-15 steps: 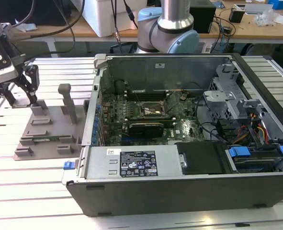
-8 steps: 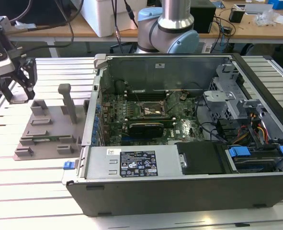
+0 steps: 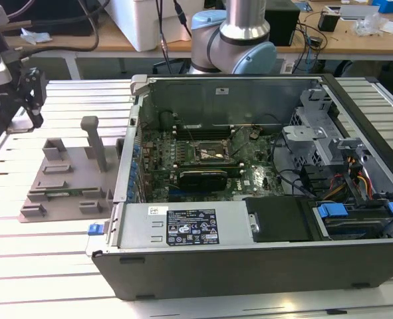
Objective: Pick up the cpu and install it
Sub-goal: 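Pick up the cpu and move it towards the insertion slot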
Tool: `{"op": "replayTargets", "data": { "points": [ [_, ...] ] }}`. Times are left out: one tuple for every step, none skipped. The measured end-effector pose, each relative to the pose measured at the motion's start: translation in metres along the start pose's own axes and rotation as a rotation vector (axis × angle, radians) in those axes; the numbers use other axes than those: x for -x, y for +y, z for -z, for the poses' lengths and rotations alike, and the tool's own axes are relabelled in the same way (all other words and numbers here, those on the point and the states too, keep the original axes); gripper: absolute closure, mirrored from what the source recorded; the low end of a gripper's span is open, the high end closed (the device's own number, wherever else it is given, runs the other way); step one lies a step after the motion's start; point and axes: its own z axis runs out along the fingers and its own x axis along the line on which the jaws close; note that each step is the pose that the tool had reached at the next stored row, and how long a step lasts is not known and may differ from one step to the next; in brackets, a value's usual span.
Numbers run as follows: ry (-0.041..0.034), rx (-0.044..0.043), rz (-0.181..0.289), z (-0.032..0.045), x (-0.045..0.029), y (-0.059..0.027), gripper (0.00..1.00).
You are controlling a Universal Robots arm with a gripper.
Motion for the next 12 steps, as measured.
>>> {"op": "replayTargets", "data": {
  "points": [
    [0.0000,0.0000,0.000,0.0019,0.0001,0.0000,0.45],
    [0.0001,0.0000,0.000,0.0059,0.0002,0.0000,0.45],
    [0.0001,0.0000,0.000,0.0086,0.0002,0.0000,0.45],
    [0.0001,0.0000,0.000,0.0108,0.0003,0.0000,0.45],
    [0.0001,0.0000,0.000,0.0129,0.0004,0.0000,0.45],
    [0.0001,0.0000,0.000,0.0152,0.0004,0.0000,0.45],
    [0.0001,0.0000,0.000,0.0186,0.0005,0.0000,0.45],
    [0.0001,0.0000,0.000,0.0213,0.0006,0.0000,0.45],
    [0.0001,0.0000,0.000,0.0239,0.0006,0.0000,0.45],
    [0.0001,0.0000,0.000,0.0302,0.0008,0.0000,0.45],
    [0.0001,0.0000,0.000,0.0352,0.0010,0.0000,0.45],
    [0.0001,0.0000,0.000,0.0390,0.0011,0.0000,0.45]
  ]
}}
